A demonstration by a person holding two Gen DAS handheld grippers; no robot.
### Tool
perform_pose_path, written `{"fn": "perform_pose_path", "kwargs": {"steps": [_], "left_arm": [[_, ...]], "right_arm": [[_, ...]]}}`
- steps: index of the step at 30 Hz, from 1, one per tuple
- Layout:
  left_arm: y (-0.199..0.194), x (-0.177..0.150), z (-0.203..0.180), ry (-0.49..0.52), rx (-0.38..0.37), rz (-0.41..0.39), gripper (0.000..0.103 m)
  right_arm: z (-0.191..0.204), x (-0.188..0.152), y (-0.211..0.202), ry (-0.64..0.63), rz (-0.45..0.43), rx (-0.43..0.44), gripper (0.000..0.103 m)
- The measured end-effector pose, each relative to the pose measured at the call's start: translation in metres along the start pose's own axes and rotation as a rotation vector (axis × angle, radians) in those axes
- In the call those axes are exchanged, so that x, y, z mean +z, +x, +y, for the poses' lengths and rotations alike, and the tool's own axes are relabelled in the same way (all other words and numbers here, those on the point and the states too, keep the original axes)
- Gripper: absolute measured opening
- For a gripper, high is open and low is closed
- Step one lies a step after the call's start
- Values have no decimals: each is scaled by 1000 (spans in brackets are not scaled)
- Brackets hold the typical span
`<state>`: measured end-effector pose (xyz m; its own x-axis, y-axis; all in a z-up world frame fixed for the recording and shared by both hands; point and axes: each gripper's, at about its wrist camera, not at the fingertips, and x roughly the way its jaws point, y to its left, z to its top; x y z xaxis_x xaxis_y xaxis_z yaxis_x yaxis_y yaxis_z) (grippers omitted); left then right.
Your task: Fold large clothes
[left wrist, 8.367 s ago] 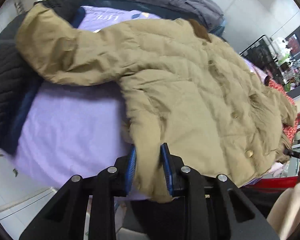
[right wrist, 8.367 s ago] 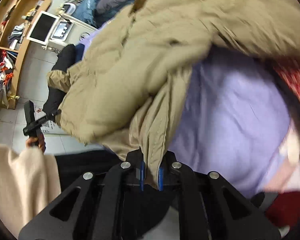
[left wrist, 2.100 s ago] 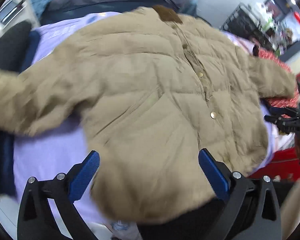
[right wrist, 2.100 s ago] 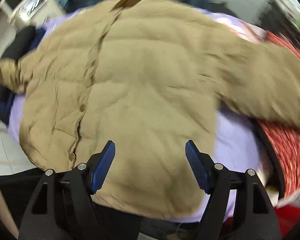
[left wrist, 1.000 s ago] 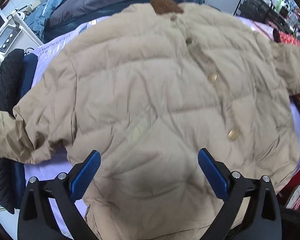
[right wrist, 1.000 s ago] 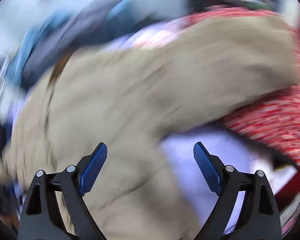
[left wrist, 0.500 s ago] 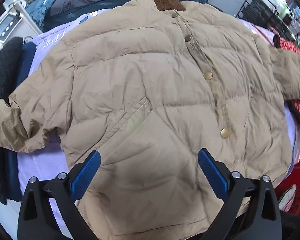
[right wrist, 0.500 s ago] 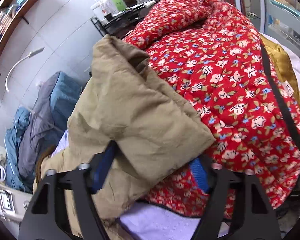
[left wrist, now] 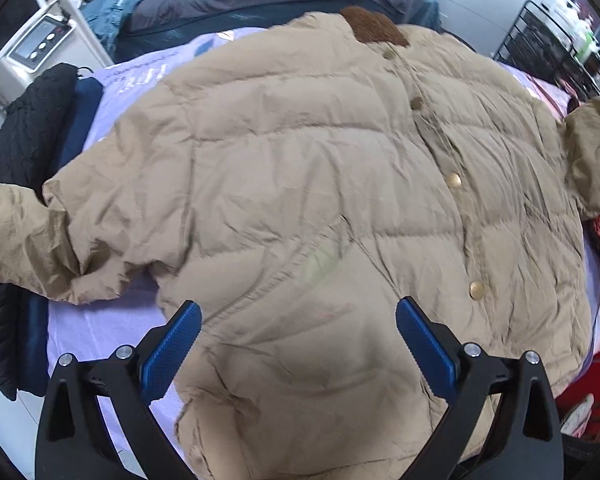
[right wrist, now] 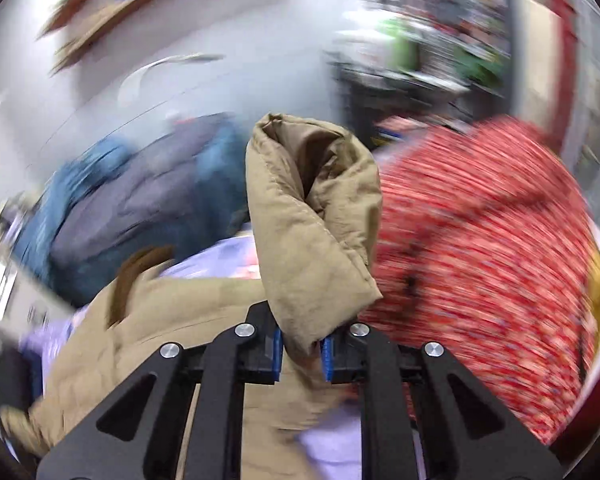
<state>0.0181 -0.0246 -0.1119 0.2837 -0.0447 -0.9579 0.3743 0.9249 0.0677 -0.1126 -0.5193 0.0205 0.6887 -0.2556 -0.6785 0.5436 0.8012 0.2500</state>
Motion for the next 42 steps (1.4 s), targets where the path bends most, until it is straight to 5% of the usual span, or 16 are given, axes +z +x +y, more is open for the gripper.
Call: {"fn": "perform_pose_path", "kwargs": {"steps": [8,15,24,28,35,39,42], "left_arm": [[-11,2,32,-72,43,-34,96],[-3,-14,51,-135,53,0,96],[5,-5,35,-98,34,1,96],[6,6,27,-77,41,-17,96],[8,19,22,-67,27,-47,96],[5,32,6,-35,-23,-92,95],[-2,56,-23,-9,-140,-171,94]], "right_arm": [[207,-71,66,-337,182,246,13],[277,-136,112,-493,304,231,13],[293,-224,150,-725,424,155,21],[299,-228,140,-760,445,194,61],[266,-198,81,-589,339,318,67],[211,-169,79,-437,252,168,68],[158,-147,97,-275,271,53,68]]}}
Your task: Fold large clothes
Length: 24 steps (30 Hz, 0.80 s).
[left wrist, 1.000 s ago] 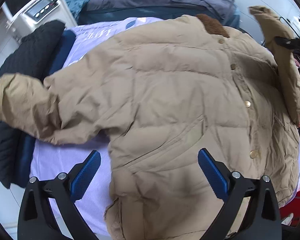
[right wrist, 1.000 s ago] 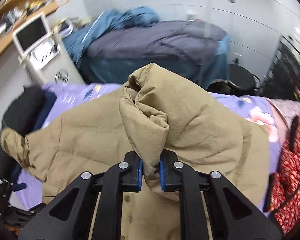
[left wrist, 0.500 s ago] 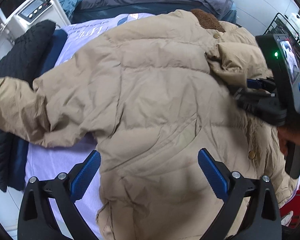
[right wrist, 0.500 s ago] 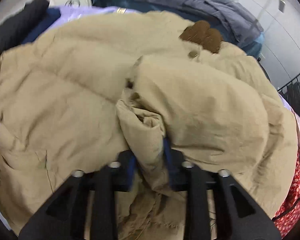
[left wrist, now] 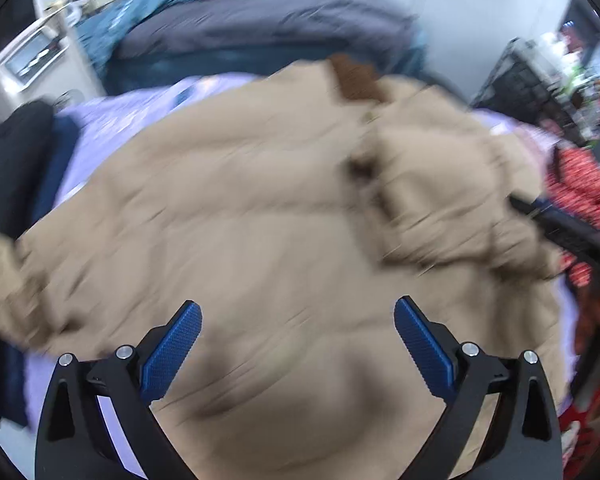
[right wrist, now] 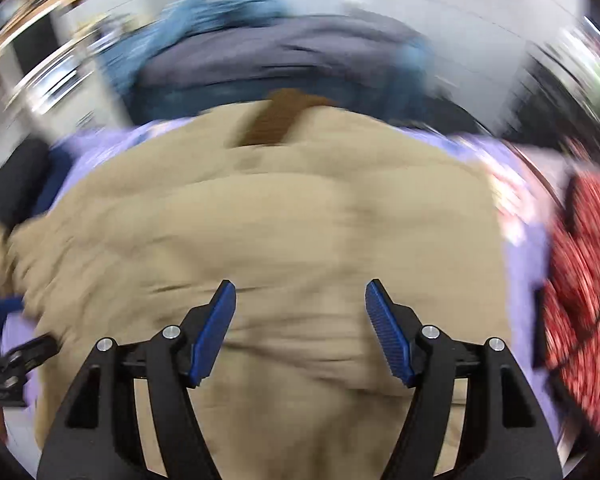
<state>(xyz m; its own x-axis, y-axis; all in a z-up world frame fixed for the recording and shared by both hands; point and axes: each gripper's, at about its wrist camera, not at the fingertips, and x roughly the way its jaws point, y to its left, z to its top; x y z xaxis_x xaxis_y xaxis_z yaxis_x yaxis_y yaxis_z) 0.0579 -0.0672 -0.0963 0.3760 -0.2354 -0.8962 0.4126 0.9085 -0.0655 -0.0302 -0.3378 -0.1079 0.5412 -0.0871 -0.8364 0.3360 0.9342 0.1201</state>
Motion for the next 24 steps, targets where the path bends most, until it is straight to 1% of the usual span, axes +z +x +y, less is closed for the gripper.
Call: {"fn": "perform_pose_path", "kwargs": {"steps": [2,3,4,5,6,7,8,9,11,12,15,18,22,24], "left_arm": [[8,20,-29,46,-81,-26,92],[15,31,-46,88,-101,-29,91],[22,41,-62,132,-105,-32,90],[31,49,-76,172,-102,-34,90],[44,56,-90,210,-94,-30,90],[56,61,-100,233,-85,-17,90],[72,65,-109,254,-71,13,90],[92,68,-118,277,-45,64,90],[124,68,-127,314,22,145,90],[135,66,-128,321,35,166,90],[155,59,-122,303,42,218,93],[168,56,-120,312,60,247,98],[170,59,-122,301,77,268,98],[166,59,-120,300,72,255,98]], "right_arm": [[-36,4,8,106,23,-31,68],[-48,5,13,138,42,-28,68],[-54,5,20,143,73,-27,69],[-59,5,30,133,124,-30,72],[-62,3,41,111,176,-41,73],[-63,1,47,99,197,-46,75],[-64,0,51,92,214,-48,77],[-63,-2,55,87,226,-49,79],[-62,-5,60,87,234,-47,86],[-62,-6,65,90,243,-49,86],[-63,-12,76,107,277,-56,87],[-60,-15,82,101,284,-70,88],[-55,-11,88,82,285,-84,93],[-55,-11,88,89,280,-83,93]]}}
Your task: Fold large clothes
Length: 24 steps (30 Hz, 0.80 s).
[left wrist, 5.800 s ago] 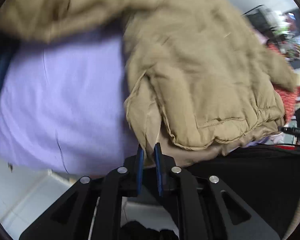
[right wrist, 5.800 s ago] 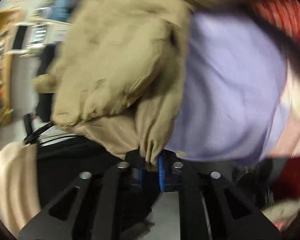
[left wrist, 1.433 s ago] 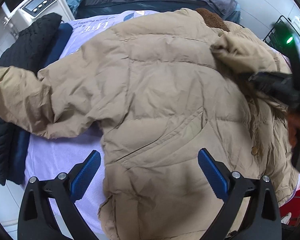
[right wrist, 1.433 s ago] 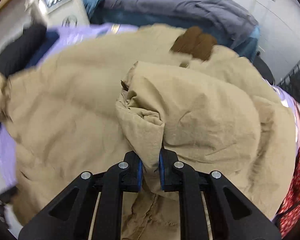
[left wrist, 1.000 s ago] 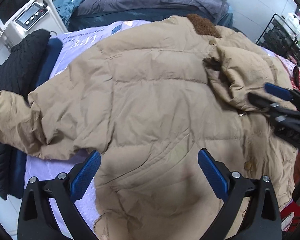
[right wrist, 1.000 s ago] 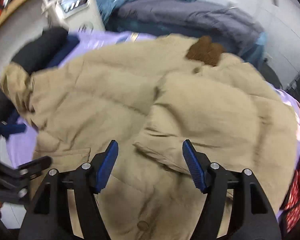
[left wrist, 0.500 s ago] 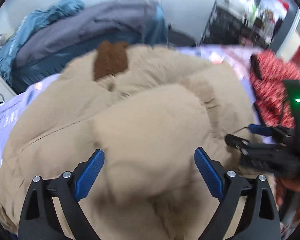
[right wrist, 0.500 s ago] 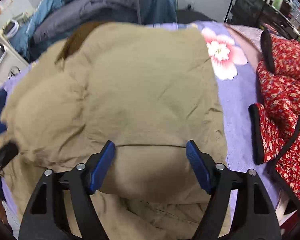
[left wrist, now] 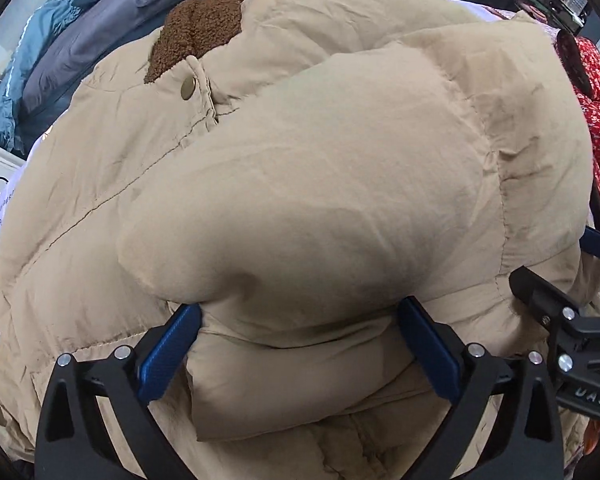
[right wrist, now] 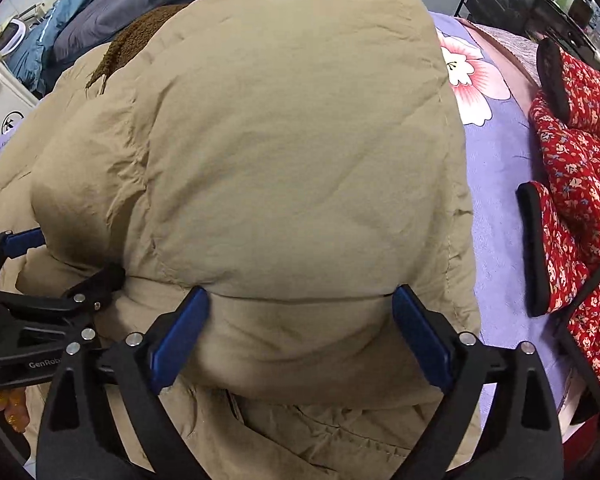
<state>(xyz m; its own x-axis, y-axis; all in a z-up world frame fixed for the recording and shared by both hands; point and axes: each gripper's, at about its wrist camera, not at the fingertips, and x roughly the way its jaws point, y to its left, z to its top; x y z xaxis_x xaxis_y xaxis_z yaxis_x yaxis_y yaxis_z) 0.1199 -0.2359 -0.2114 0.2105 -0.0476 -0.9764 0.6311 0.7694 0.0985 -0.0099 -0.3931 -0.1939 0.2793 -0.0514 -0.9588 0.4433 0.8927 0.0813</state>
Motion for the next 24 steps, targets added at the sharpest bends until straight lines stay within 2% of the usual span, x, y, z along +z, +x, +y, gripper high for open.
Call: {"fn": "perform_pose_path", "kwargs": {"steps": [3,7,11,15,20,23,24], "left_arm": [[-14,-8,6,-37,-13,-42,96],[-44,-31,35,-153,-51,-130,96],[-77,-61,71,-254,-19,-203,95],[-114,-110,130,-331,100,-268,95],[-167,-191,245,-542,308,-319,94],[-205,-228,308,-640,436,-359,93],[-211,-235,320,-660,452,-358,92]], "right_arm": [[-3,-4,-3,13,-11,11,93],[-4,-7,-10,33,-12,16,93],[-7,-8,-21,58,-18,28,93],[-2,-18,-43,64,-46,81,93],[6,-29,-60,17,-75,99,93],[10,-32,-65,-1,-76,112,93],[12,-34,-66,-7,-74,113,93]]}}
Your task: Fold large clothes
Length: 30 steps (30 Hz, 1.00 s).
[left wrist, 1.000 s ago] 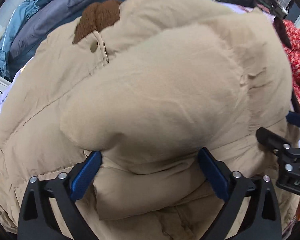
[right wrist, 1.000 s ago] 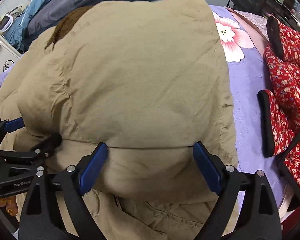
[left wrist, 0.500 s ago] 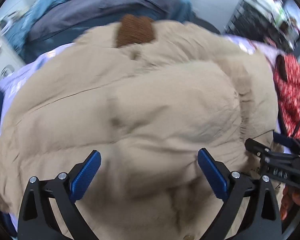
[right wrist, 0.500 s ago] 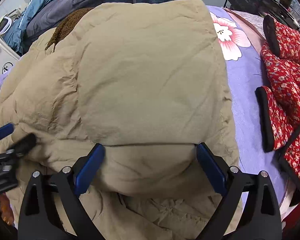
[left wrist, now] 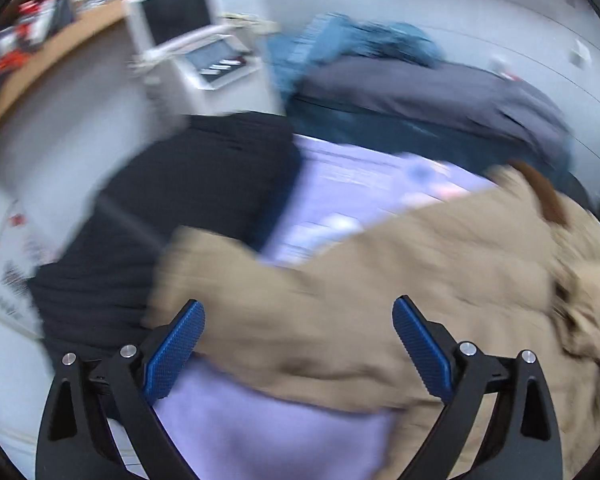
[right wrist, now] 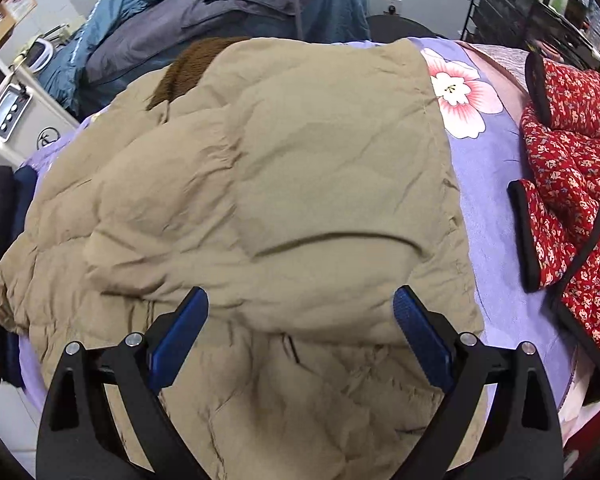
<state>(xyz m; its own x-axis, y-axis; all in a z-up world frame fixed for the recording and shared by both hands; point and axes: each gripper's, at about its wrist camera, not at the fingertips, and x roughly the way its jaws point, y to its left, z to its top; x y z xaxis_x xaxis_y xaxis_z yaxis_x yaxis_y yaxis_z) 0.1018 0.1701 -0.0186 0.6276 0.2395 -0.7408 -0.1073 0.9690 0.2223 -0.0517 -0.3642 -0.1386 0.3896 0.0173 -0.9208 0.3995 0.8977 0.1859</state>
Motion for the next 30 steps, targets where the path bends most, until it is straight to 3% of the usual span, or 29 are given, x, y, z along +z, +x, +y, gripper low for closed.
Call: {"fn": "perform_pose_path", "kwargs": {"steps": [4,6,8,11,13,15,18,19,23,26,30], "left_arm": [[19,28,65,-77,37,52,75],[34,39,72,-92,-16,93,72],[60,47,69,-105,-77,193,70],[93,44,61,-146,-165,314,50],[107,34,58,-151,-148,347,16],[102,33,63,-156,-159,333,9],[68,40,82,-174,-158,243,5],[46,47,96,-194,-145,180,5],[-12,60,153,-362,-146,22,5],[-5,47,163,-398,-115,51,5],[56,18,158,-404,-67,217,5]], "right_arm": [[5,-1,-3,-9,2,7,93],[8,1,-3,-12,2,12,93],[12,2,-4,-12,1,16,93],[16,2,-9,-9,-12,26,93],[17,1,-11,-8,-15,27,93],[17,-1,-13,-19,-14,26,93],[16,-5,-13,-41,-6,15,90],[16,-6,-13,-45,-3,8,89],[12,-8,-13,-26,8,10,87],[15,-5,-11,-13,15,27,87],[29,2,-12,-37,11,48,87]]}}
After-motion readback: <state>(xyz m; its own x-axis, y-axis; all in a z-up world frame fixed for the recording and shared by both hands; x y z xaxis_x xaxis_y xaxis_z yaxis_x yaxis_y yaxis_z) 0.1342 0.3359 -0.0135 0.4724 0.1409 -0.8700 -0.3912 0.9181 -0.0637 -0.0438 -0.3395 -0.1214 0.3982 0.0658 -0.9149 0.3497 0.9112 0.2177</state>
